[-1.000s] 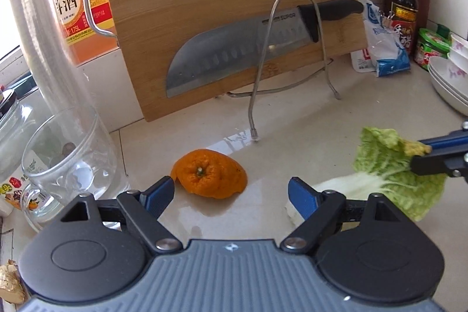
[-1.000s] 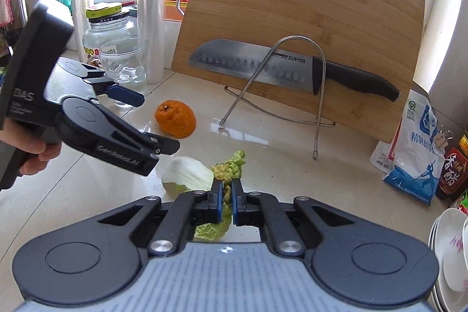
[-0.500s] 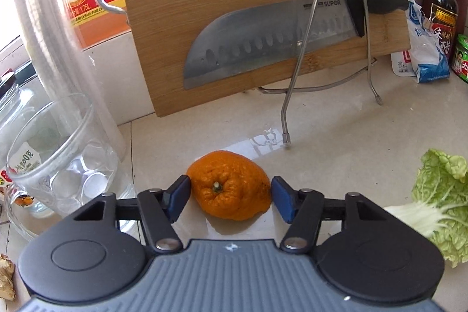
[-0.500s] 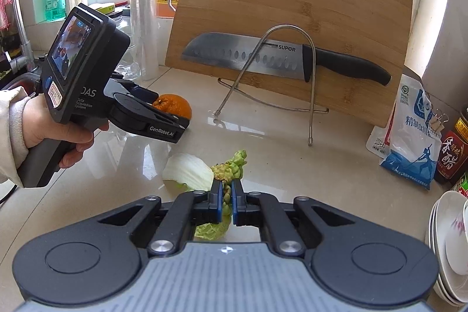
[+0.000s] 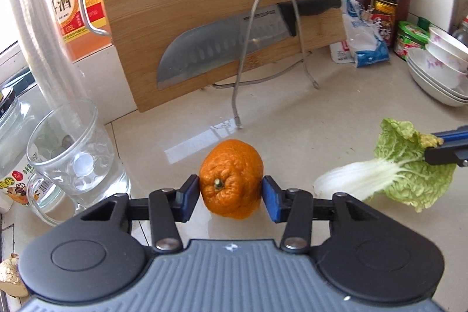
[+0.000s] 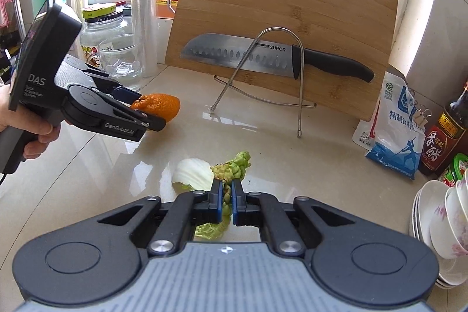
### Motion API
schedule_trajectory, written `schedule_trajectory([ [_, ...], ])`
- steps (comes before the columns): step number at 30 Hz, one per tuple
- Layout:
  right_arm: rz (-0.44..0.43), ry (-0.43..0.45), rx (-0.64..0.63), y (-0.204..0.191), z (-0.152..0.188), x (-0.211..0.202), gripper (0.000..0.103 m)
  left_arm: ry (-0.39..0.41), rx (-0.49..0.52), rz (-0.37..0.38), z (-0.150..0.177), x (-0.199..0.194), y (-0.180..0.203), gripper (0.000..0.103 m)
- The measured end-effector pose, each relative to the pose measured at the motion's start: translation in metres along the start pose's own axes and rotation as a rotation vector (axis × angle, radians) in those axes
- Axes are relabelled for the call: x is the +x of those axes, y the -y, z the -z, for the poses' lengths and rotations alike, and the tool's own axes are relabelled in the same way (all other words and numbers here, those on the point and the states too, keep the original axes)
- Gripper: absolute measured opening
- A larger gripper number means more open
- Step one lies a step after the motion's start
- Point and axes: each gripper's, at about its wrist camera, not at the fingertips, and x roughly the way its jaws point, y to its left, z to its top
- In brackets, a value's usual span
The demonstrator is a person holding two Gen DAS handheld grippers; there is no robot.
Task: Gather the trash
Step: 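Carry the mandarin in the left tool while the right tool carries the cabbage leaf to the bucket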
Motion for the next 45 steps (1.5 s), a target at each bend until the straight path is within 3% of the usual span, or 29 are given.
schedule_trajectory([
  [13, 0.137, -0.013, 0.098, -0.020, 0.052, -0.080, 0.008, -0.020, 0.257, 0.269, 0.017, -0.068, 0.071, 0.045],
  [31, 0.420, -0.055, 0.349, -0.042, 0.162, -0.210, 0.008, -0.036, 0.589, 0.619, 0.055, -0.119, 0.215, 0.045],
  [39, 0.517, -0.079, 0.453, -0.049, 0.208, -0.246, 0.008, -0.041, 0.689, 0.727, 0.074, -0.139, 0.265, 0.045],
  [45, 0.546, -0.138, 0.564, -0.041, 0.258, -0.243, 0.008, -0.058, 0.724, 0.774, 0.086, -0.145, 0.293, 0.045],
])
